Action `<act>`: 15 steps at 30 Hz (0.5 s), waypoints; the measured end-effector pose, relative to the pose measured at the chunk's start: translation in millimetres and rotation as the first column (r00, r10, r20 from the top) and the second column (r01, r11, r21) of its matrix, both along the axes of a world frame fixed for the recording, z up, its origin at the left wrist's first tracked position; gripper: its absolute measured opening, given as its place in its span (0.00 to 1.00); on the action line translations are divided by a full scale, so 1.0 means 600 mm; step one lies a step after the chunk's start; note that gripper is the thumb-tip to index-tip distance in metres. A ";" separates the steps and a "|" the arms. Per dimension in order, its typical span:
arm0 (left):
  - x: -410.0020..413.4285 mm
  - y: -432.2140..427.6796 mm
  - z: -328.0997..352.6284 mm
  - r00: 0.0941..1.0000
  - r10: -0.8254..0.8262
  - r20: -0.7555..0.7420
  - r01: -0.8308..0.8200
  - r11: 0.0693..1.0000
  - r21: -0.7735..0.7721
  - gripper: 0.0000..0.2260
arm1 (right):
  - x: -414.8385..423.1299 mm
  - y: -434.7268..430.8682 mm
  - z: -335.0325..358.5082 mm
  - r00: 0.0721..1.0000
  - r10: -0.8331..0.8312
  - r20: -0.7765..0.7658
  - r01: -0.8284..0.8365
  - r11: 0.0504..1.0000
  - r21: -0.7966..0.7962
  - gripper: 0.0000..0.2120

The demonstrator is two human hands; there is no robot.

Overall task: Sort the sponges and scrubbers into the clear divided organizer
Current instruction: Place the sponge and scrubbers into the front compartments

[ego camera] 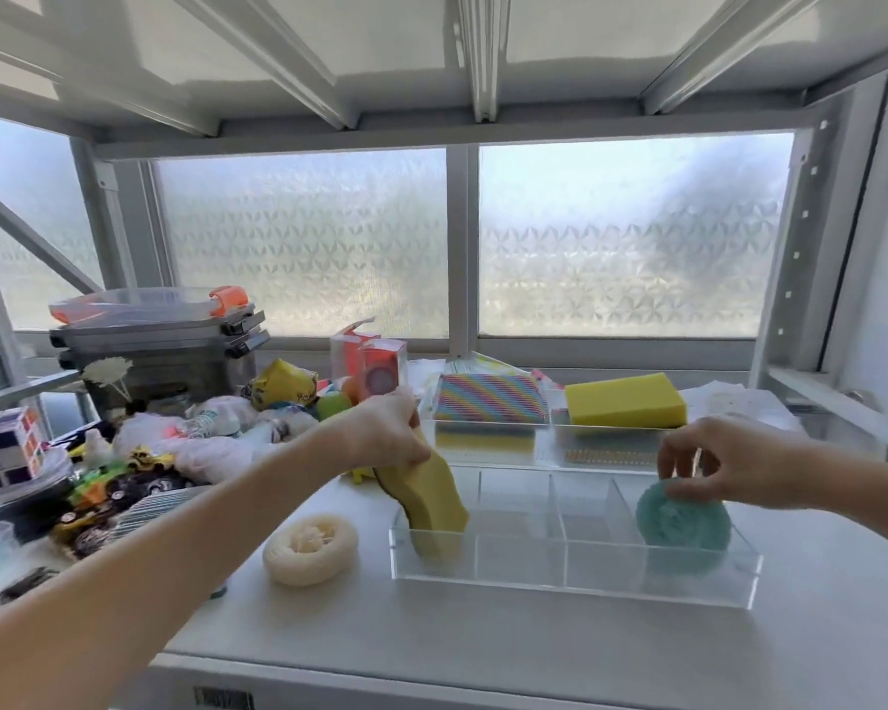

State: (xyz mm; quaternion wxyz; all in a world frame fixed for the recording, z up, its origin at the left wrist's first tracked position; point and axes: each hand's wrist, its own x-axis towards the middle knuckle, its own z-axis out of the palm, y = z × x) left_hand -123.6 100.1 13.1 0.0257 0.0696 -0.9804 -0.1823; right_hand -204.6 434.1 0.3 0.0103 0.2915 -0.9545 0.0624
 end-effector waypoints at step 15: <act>-0.070 -0.161 -0.053 0.990 -0.134 0.049 0.137 0.989 -0.056 0.26 | 0.212 -0.380 -0.032 0.608 0.738 -0.294 -0.770 0.638 0.010 0.14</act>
